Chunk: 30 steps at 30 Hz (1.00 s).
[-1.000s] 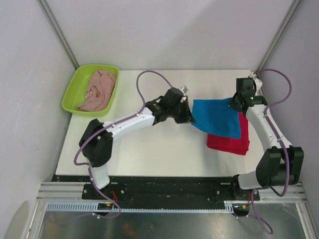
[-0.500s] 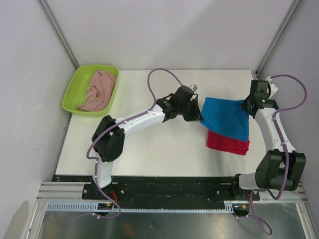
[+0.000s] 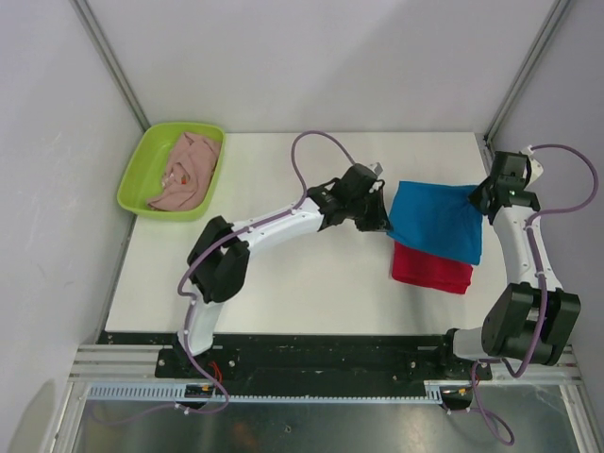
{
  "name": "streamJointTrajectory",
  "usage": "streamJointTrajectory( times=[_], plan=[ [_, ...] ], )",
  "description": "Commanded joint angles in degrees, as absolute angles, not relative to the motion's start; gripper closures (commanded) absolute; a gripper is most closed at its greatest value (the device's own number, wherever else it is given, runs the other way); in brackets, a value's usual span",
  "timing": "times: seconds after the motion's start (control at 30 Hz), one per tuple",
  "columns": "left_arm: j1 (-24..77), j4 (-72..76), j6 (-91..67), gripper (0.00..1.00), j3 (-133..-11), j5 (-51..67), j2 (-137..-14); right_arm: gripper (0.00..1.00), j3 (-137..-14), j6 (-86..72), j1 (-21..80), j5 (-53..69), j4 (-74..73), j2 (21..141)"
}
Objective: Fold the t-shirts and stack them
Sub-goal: Put the neatly folded tshirt into the corner of the board with both arms
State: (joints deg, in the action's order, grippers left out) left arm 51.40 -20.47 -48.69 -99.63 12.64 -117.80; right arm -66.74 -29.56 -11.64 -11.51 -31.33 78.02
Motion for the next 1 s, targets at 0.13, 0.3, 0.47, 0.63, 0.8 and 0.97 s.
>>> streamJointTrajectory(
  times=[0.13, 0.3, 0.47, 0.63, 0.8, 0.97],
  plan=[
    [52.86, -20.99, -49.73, 1.0, -104.19, 13.82, -119.61, 1.0, -67.26, -29.35, -13.23, -10.7, -26.68, 79.1],
    [54.29, -21.05, -49.7, 1.0, -102.79, 13.42, -120.02, 1.0, -67.24, -29.03, -13.35, -11.16, -27.74, 80.67],
    [55.14, -20.93, -49.62, 1.0, -100.92, 13.69, -120.89, 1.0, -66.38, -28.11, -13.55, -12.41, -28.38, 81.92],
    [56.0, -20.96, -49.63, 1.0, -98.69, 13.29, -121.93, 1.0, -64.53, -27.73, -13.7, -11.8, -27.53, 84.17],
    [56.33, -21.0, -49.71, 1.0, -96.48, 13.39, -122.5, 1.0, -62.88, -27.27, -14.05, -12.5, -26.67, 85.21],
    [56.72, -20.93, -49.66, 1.0, -95.13, 13.4, -123.51, 1.0, -62.76, -27.07, -14.74, -12.44, -26.34, 86.43]
  ],
)
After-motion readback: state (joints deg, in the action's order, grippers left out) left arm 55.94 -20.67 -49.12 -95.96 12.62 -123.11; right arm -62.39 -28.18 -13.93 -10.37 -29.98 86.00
